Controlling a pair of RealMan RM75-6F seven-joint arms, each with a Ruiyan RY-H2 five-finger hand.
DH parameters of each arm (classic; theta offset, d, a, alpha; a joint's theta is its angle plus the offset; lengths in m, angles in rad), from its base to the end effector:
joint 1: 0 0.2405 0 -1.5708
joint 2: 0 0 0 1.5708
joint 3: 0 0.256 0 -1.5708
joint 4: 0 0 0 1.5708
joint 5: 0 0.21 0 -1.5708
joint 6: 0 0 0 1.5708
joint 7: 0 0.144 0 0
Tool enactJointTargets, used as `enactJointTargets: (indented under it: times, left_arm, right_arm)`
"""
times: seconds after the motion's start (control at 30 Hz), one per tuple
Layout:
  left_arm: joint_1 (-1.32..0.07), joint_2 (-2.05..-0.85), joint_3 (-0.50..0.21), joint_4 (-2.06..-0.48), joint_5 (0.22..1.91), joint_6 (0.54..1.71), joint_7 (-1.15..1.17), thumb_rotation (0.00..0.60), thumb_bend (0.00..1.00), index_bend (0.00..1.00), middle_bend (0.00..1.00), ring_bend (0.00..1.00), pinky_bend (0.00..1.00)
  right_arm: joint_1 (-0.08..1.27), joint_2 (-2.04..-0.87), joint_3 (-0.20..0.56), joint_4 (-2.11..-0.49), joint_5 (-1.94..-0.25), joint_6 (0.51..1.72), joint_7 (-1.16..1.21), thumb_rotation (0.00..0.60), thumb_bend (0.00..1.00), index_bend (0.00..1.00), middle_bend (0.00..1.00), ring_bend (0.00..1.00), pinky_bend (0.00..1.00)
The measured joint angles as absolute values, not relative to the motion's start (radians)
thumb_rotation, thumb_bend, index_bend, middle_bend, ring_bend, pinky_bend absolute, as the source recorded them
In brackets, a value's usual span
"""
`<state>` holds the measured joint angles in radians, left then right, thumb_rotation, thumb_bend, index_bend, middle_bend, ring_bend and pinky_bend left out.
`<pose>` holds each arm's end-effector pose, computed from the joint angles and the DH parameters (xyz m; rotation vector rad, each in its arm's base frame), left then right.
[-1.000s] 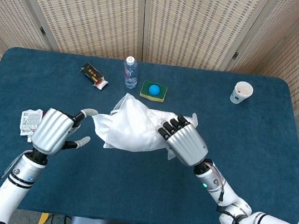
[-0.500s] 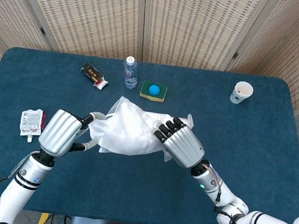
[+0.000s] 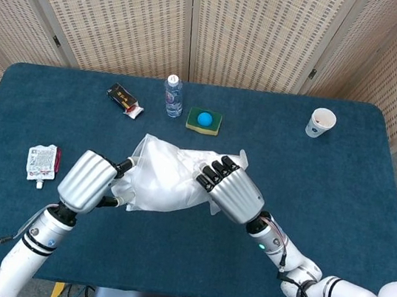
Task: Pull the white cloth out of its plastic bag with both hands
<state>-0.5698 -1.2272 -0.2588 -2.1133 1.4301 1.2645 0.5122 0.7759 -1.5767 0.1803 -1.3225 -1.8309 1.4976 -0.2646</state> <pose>-0.0624 0.2651 0.1144 -1.7484 -0.6293 -1.3678 -0.0714 -0.3173 0.0445 1.7678 -0.0173 1.5702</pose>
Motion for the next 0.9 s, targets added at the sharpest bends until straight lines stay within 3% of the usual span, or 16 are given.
enactJointTargets:
  times: [0.6,0.9]
  left_arm:
    - [-0.621,-1.262,-0.263,-2.131,1.427,1.246,0.522,0.600,0.13,0.41,1.00,0.98,1.00]
    - [-0.626,-1.263,-0.258,-2.141,1.441,1.247,0.473,0.600,0.31,0.52,1.00,0.99,1.00]
  right_arm:
    - [0.788,-1.611,0.189,-1.284,-1.848,1.525,-0.230,0.600,0.65,0.61,0.70,0.64,0.64]
    - [0.793,-1.619,0.189,-1.282,-1.847,1.521,-0.228,0.600,0.65,0.61,0.70,0.64,0.64]
